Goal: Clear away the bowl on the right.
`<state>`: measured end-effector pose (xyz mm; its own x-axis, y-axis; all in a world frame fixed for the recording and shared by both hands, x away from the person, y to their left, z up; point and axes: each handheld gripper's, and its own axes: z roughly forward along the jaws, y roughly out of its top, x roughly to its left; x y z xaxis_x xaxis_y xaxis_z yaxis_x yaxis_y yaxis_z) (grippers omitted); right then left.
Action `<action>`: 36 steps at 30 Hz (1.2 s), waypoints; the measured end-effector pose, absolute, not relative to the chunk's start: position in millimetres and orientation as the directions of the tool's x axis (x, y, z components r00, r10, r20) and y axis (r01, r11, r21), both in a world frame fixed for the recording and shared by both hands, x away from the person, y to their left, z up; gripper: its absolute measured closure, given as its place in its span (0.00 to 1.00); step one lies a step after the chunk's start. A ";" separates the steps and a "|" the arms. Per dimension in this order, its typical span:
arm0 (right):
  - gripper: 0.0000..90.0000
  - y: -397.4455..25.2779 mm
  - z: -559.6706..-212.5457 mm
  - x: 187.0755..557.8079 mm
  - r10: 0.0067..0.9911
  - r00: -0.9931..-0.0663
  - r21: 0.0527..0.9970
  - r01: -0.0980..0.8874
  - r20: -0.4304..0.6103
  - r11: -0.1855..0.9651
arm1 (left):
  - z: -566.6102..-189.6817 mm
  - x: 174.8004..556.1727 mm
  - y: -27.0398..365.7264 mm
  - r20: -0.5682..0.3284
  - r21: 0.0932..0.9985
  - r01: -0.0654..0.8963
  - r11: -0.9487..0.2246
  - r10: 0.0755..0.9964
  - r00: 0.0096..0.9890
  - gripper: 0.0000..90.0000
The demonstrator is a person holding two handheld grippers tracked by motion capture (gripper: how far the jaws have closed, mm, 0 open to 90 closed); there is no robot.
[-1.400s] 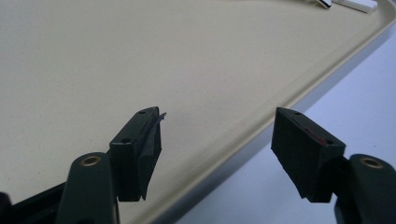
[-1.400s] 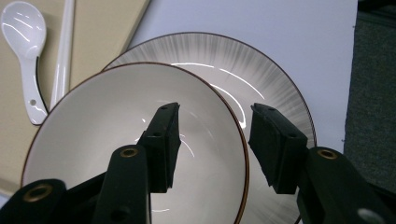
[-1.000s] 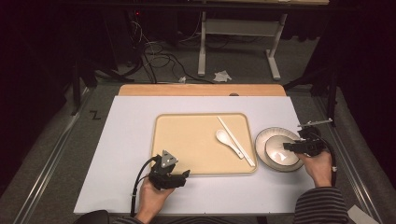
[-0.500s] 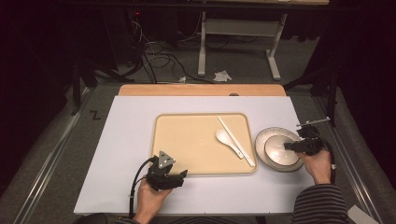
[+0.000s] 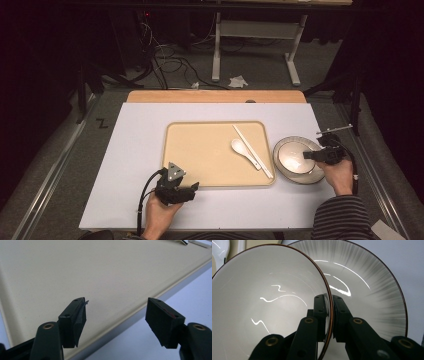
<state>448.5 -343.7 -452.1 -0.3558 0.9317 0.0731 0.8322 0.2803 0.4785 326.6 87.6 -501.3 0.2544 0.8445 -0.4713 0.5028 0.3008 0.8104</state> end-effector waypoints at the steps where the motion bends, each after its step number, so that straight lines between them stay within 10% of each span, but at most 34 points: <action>1: 0.94 -343.9 -452.7 449.3 0.931 -0.358 0.478 0.832 0.077 0.281 | -501.2 326.4 88.0 -0.472 0.810 0.502 0.302 0.844 0.254 0.37; 36: 0.94 -340.7 -442.9 449.5 0.916 -0.389 0.528 0.800 0.095 0.285 | -500.5 325.4 91.8 -0.479 0.807 0.501 0.314 0.844 0.242 0.37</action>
